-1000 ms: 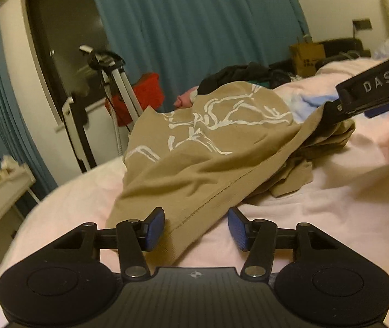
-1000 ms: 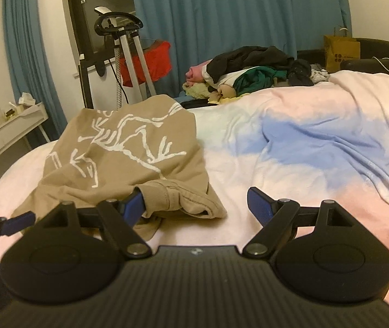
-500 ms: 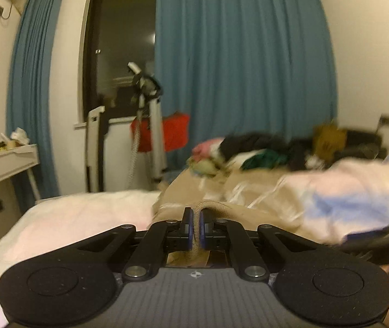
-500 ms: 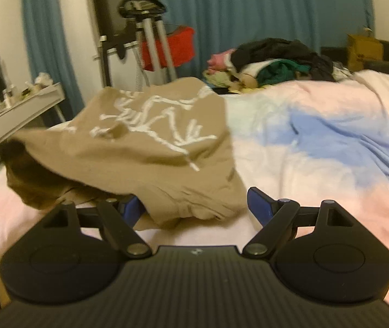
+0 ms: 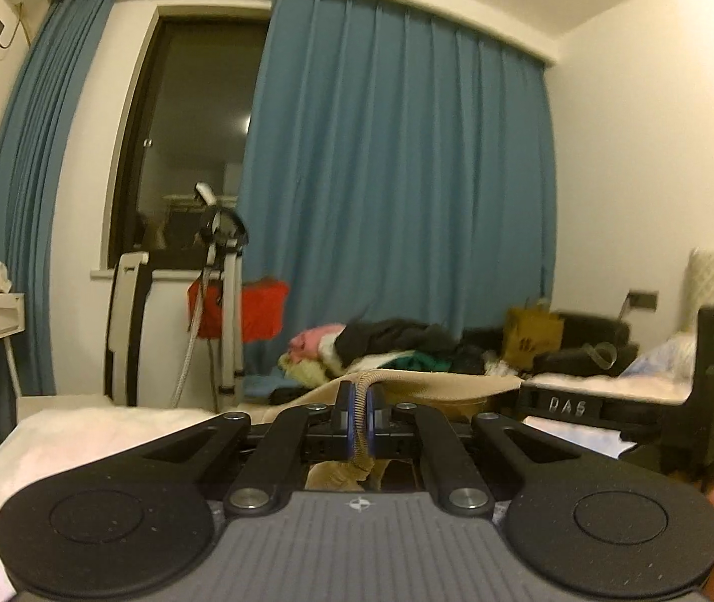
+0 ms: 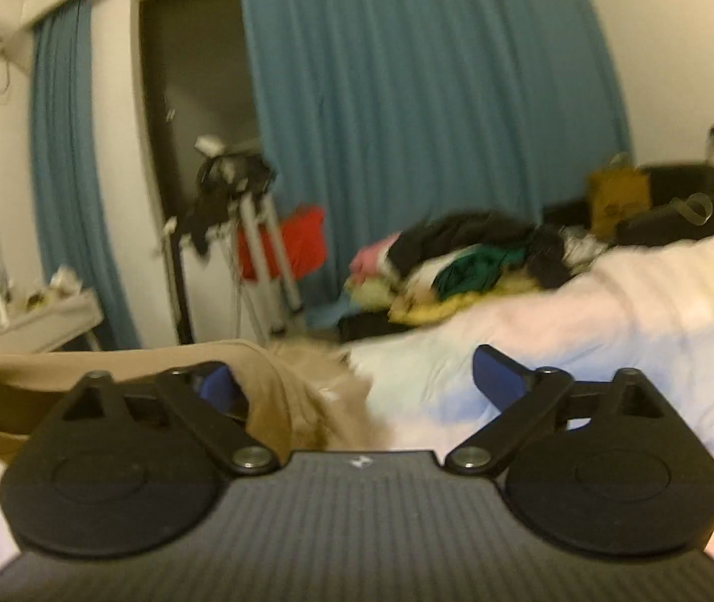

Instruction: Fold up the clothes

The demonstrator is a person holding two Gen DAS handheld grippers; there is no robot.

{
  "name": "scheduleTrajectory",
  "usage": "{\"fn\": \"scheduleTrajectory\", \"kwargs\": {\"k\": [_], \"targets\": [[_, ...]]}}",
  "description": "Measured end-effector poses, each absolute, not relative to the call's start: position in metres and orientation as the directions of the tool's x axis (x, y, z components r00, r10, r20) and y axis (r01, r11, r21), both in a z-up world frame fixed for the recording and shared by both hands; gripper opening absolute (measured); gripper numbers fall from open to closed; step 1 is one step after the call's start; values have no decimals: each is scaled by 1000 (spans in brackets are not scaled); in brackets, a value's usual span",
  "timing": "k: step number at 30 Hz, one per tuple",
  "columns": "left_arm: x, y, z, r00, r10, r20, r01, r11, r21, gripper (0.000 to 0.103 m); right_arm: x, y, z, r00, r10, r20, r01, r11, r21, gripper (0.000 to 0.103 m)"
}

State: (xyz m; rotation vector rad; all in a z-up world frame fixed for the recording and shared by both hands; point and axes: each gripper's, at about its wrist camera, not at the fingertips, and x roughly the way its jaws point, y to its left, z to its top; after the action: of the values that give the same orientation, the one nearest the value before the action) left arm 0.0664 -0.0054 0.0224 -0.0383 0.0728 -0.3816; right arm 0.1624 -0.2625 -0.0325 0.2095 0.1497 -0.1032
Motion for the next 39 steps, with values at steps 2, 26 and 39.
{"fn": "scheduleTrajectory", "kwargs": {"k": [2, 26, 39], "targets": [[60, 1, 27, 925, -374, -60, 367, 924, -106, 4, 163, -265, -30, 956, -149, -253, 187, 973, 134, 97], [135, -38, -90, 857, -71, -511, 178, 971, 163, 59, 155, -281, -13, 983, -106, -152, 132, 976, 174, 97], [117, 4, -51, 962, 111, -251, -122, 992, -29, 80, 144, -287, -16, 975, -164, -151, 191, 962, 192, 97]]}}
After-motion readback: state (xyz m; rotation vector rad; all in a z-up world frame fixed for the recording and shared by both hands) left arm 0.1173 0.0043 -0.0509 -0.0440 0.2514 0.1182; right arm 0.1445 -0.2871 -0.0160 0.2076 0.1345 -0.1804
